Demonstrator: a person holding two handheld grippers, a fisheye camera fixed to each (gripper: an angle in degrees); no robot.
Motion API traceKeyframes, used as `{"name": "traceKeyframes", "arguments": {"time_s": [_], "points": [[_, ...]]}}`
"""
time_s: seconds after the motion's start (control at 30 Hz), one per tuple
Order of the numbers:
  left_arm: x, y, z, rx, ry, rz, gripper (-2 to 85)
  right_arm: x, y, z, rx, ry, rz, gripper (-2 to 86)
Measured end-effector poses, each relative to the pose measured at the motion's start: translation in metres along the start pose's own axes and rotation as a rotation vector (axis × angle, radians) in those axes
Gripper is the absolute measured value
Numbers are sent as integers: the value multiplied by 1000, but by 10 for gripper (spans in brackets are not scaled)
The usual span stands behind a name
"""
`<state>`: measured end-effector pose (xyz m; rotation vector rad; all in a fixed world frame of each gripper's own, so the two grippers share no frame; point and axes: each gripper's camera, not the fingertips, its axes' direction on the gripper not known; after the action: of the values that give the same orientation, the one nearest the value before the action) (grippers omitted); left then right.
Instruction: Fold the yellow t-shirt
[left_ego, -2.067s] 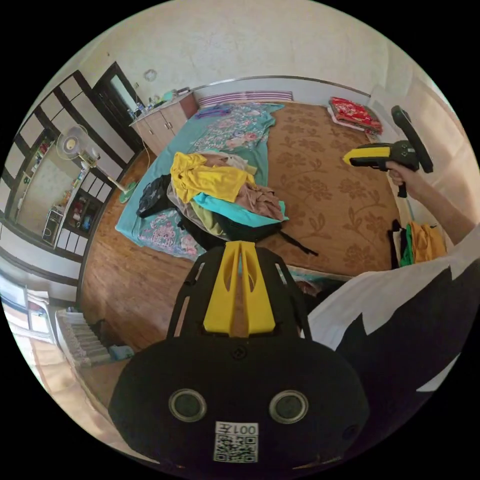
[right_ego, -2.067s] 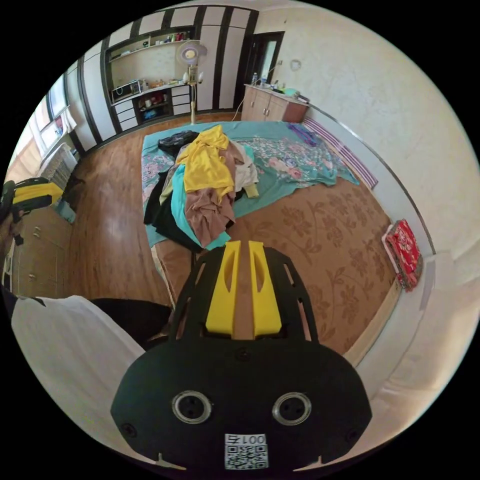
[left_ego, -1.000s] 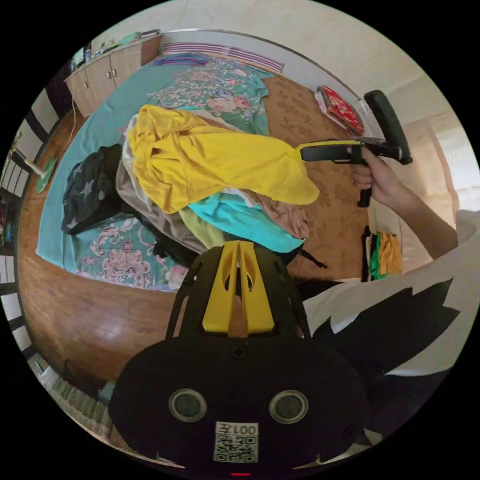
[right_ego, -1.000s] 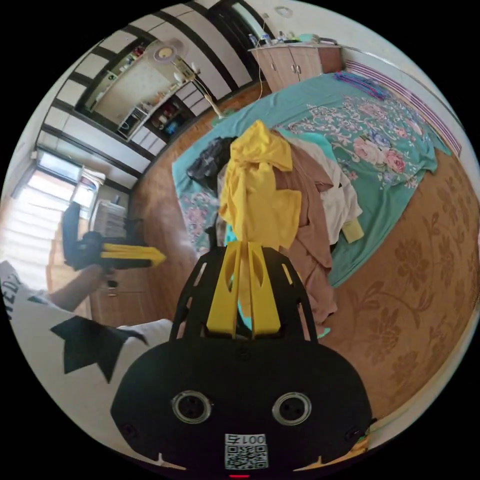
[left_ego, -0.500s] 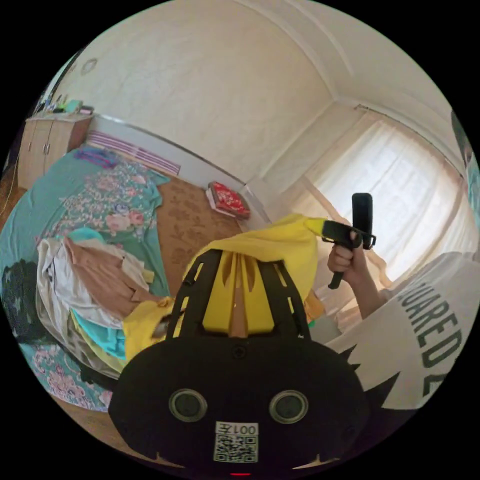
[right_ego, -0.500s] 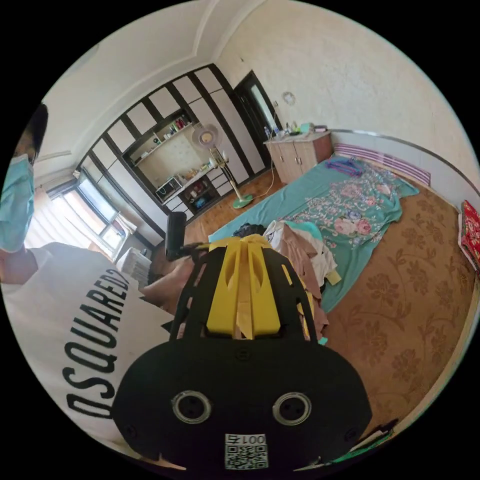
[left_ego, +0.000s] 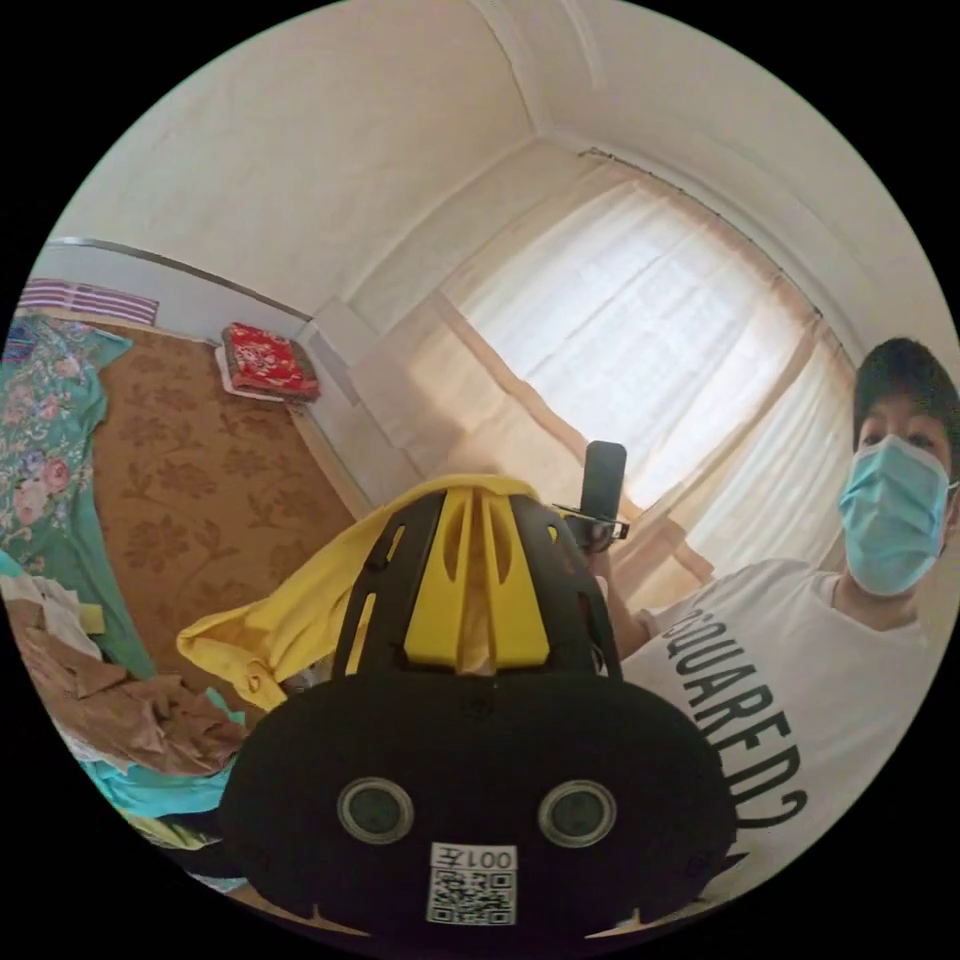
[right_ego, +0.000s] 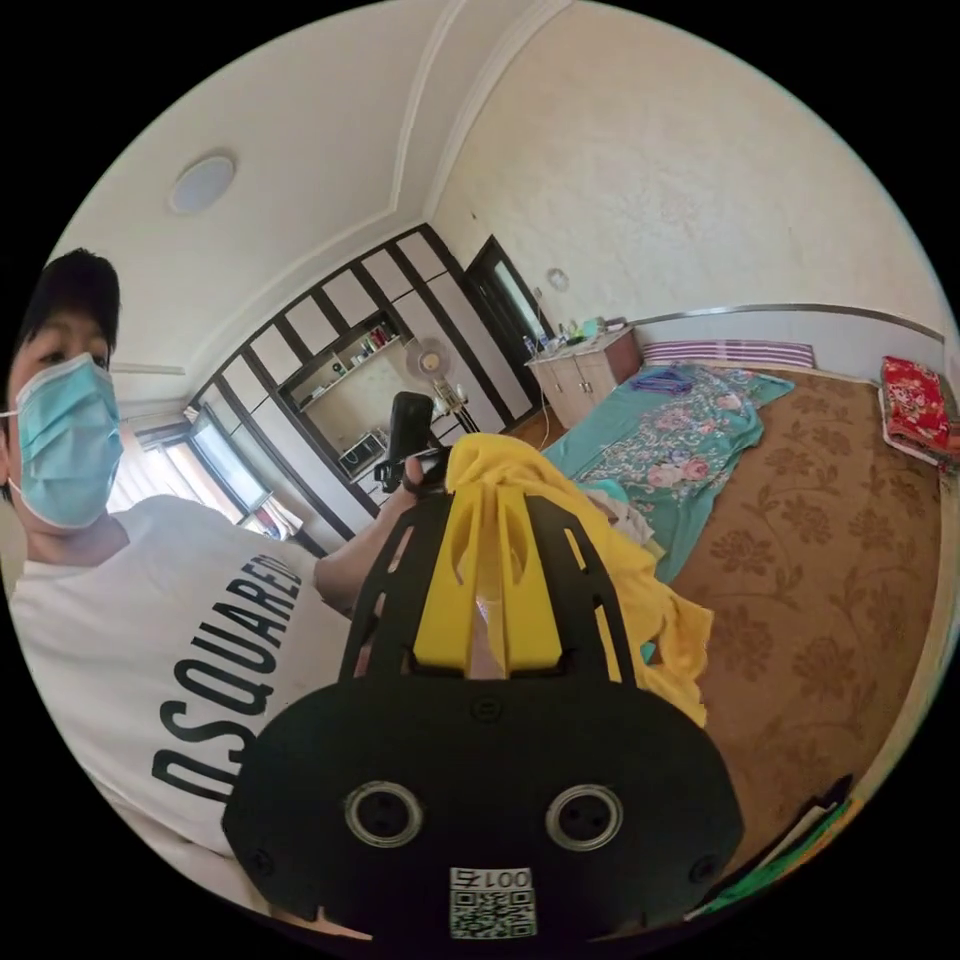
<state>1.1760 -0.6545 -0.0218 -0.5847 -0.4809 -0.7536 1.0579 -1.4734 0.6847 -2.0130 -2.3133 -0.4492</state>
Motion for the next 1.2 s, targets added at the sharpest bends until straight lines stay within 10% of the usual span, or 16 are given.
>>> {"name": "traceKeyframes", "arguments": {"time_s": [0.6, 0.97, 1.2], "points": [[-13, -87, 111, -191, 542, -78, 136, -73, 101, -203, 132, 420, 94, 17], [0, -175, 119, -26, 407, -289, -7, -106, 109, -224, 83, 487, 84, 25], [85, -302, 131, -596, -11, 142, -9, -113, 114, -220, -143, 465, -86, 69]]}}
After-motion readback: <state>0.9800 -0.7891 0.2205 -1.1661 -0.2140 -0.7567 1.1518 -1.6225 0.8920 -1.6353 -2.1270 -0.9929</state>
